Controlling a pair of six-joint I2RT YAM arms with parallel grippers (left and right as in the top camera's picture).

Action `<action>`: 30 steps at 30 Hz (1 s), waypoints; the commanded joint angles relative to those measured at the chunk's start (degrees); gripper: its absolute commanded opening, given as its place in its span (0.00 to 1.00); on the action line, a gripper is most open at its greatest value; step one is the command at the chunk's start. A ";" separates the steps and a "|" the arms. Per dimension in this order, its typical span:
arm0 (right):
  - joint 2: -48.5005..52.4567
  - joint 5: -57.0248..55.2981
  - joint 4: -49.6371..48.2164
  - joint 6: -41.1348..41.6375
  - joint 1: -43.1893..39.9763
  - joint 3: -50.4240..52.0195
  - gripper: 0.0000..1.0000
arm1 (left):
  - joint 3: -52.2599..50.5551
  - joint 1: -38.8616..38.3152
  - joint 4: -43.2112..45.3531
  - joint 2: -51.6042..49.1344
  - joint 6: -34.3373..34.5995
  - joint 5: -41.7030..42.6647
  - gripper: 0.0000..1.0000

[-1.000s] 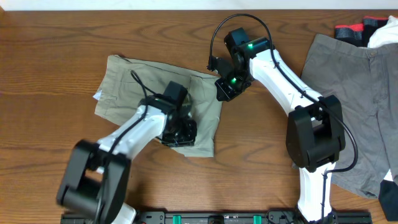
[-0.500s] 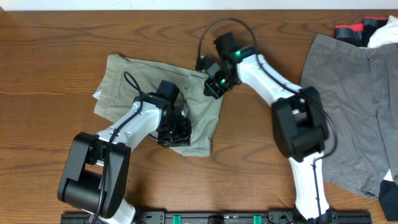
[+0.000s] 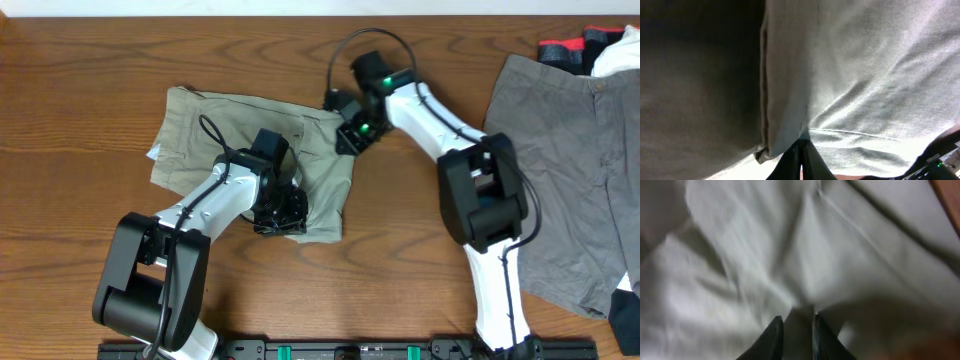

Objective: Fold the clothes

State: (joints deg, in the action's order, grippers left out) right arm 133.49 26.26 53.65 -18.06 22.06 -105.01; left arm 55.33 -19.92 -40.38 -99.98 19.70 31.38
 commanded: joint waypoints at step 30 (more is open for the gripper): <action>-10.49 6.88 8.13 -5.33 6.64 20.76 0.14 | 1.07 0.31 1.05 0.02 2.93 -0.28 0.06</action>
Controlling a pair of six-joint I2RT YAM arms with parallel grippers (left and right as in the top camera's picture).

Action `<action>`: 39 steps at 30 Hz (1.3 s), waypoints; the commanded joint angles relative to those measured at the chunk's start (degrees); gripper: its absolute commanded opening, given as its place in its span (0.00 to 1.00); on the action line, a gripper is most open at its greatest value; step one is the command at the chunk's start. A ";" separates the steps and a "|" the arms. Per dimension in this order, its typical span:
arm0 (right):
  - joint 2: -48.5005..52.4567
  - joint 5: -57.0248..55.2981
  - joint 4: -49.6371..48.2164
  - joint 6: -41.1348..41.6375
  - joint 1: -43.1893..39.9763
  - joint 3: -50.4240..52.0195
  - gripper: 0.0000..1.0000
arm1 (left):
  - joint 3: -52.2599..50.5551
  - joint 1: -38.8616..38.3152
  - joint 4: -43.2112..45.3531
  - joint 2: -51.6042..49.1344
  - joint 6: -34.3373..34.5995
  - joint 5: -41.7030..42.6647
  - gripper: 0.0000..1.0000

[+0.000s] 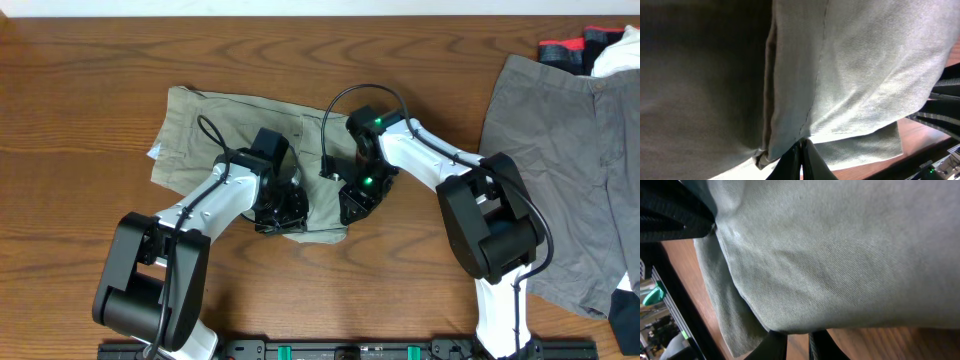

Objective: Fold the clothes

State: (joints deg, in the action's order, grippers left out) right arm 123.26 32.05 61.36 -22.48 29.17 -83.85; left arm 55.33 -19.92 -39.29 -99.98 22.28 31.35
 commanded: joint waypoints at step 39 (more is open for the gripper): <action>0.90 -10.86 -4.13 12.11 -5.53 -4.55 0.02 | 4.31 0.70 -1.62 1.60 0.72 6.29 0.42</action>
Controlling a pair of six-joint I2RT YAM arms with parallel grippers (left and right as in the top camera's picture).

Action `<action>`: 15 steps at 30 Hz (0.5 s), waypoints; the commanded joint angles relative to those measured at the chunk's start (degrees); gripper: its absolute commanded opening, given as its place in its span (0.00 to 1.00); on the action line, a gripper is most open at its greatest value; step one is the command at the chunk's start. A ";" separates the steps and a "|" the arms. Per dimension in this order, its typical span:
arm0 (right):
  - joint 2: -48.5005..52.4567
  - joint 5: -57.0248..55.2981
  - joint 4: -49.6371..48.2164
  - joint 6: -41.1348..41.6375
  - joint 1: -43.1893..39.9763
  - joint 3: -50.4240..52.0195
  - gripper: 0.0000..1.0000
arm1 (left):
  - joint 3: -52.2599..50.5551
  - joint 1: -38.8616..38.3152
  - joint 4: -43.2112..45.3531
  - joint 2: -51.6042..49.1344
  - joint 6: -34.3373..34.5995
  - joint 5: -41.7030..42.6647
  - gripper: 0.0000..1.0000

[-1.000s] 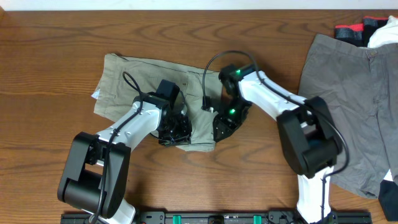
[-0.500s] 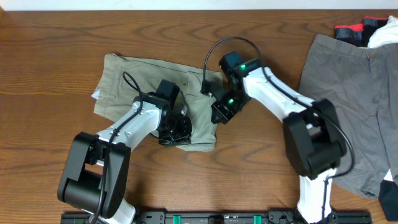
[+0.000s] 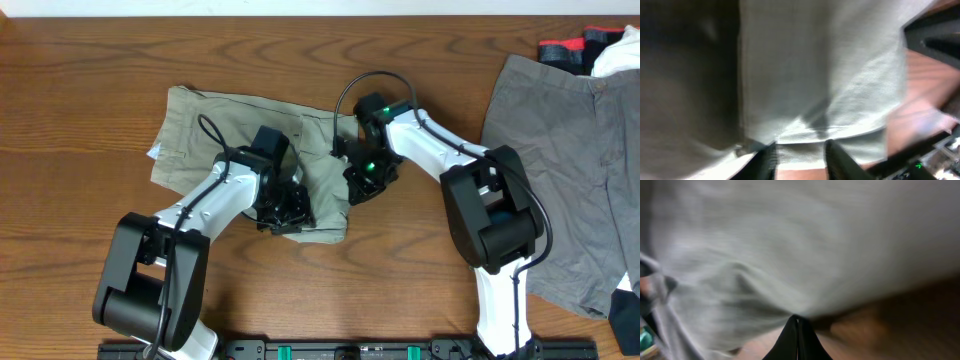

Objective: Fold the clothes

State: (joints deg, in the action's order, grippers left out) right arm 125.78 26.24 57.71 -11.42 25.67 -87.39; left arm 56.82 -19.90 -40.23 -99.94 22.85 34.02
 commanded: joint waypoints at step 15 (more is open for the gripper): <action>-8.81 -2.01 -7.32 -4.94 -1.18 -0.98 0.03 | 10.71 16.09 -5.70 16.63 0.13 -11.13 0.68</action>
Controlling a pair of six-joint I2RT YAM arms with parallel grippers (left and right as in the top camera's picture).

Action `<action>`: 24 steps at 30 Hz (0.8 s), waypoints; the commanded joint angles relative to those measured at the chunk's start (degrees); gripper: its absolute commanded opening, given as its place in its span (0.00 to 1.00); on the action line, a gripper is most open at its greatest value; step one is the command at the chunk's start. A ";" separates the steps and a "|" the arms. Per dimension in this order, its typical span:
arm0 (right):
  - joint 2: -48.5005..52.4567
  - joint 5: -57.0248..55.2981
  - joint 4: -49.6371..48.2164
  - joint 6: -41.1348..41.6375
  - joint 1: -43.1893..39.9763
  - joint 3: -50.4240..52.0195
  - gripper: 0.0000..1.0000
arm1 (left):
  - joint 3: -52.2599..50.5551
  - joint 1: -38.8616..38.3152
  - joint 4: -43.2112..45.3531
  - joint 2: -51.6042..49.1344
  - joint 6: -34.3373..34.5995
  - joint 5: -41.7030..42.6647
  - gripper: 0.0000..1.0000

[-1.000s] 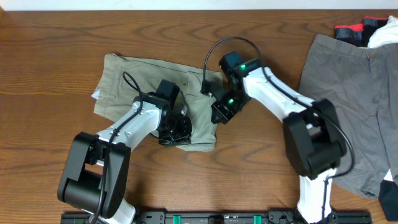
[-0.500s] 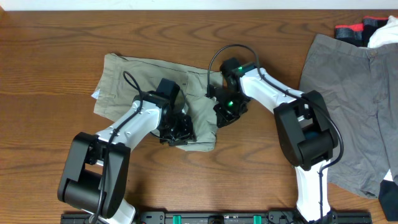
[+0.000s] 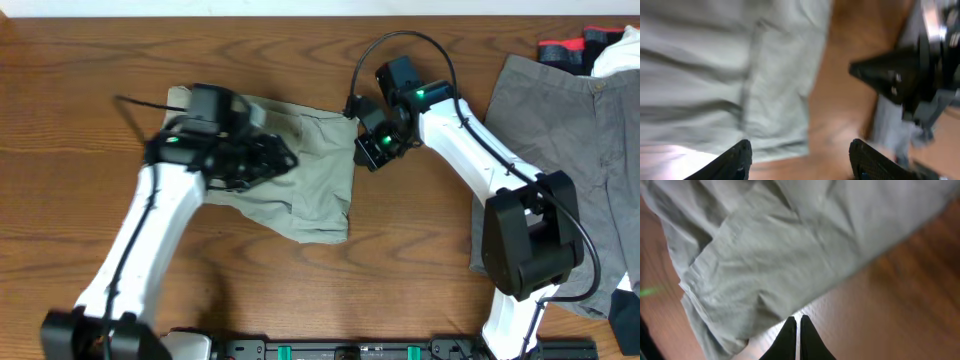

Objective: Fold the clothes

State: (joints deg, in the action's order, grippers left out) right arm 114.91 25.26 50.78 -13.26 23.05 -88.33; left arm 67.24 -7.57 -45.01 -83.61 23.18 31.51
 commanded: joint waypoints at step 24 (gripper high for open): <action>12.17 -21.44 -2.62 5.95 -1.55 -0.04 0.03 | 0.11 31.45 -3.28 -6.62 -11.50 -8.98 0.84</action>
State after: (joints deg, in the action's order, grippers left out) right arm 125.10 14.24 47.31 -10.22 24.01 -89.25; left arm 67.24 23.66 -48.01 -87.90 14.98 22.09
